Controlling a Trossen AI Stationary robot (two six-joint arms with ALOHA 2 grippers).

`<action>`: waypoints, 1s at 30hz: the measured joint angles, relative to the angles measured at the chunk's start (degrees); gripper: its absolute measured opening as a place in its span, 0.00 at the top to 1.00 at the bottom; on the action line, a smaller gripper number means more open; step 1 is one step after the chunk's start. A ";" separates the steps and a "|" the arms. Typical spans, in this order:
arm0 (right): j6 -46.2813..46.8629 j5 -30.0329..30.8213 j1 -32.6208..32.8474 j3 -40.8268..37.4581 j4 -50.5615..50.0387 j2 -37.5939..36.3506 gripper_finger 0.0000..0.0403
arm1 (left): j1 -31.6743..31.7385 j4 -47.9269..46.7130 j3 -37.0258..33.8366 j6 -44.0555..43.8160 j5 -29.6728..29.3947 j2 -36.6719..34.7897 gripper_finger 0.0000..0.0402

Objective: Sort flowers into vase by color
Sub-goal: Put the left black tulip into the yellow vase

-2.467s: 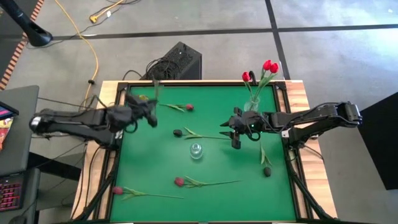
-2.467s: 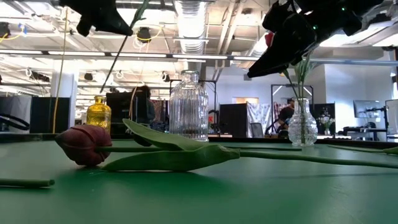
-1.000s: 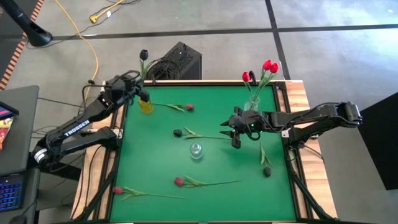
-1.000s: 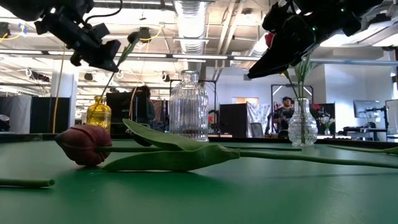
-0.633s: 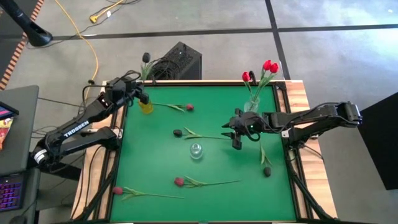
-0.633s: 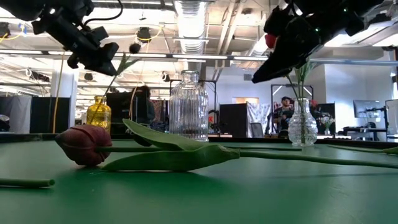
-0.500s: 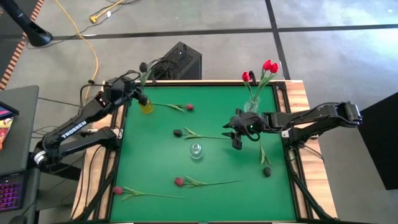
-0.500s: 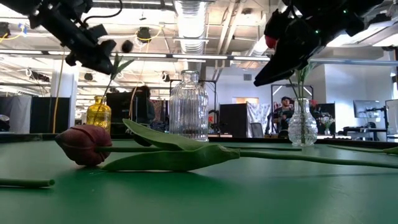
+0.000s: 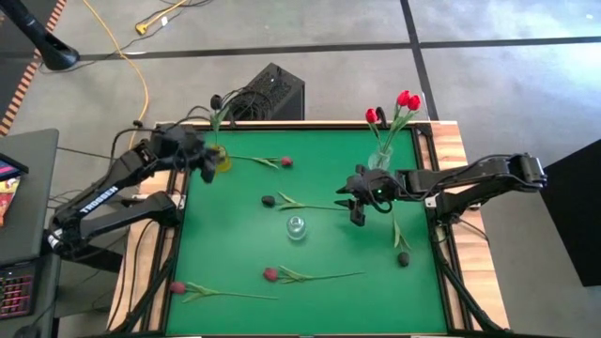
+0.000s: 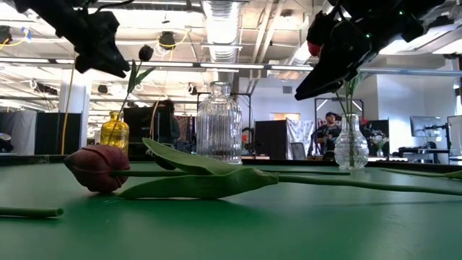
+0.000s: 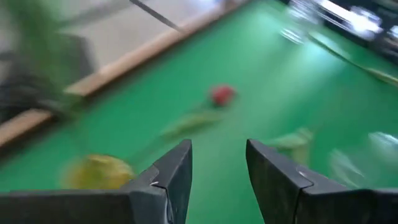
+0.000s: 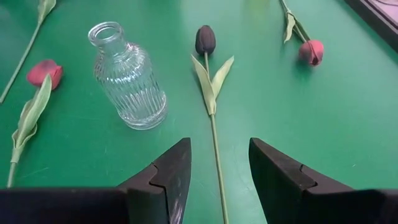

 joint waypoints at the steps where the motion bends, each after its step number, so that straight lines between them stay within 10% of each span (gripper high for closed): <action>1: 0.00 0.00 0.00 0.01 0.47 0.50 0.54 | -0.65 -0.85 0.00 -0.01 2.84 0.01 0.65; 7: -0.02 0.00 0.00 0.03 2.64 6.41 0.54 | -7.38 0.36 -3.18 -0.04 11.54 0.14 0.65; 30: 2.12 -0.09 -1.22 0.04 7.09 25.09 0.54 | -33.07 13.84 -7.48 -2.70 -0.60 1.36 0.65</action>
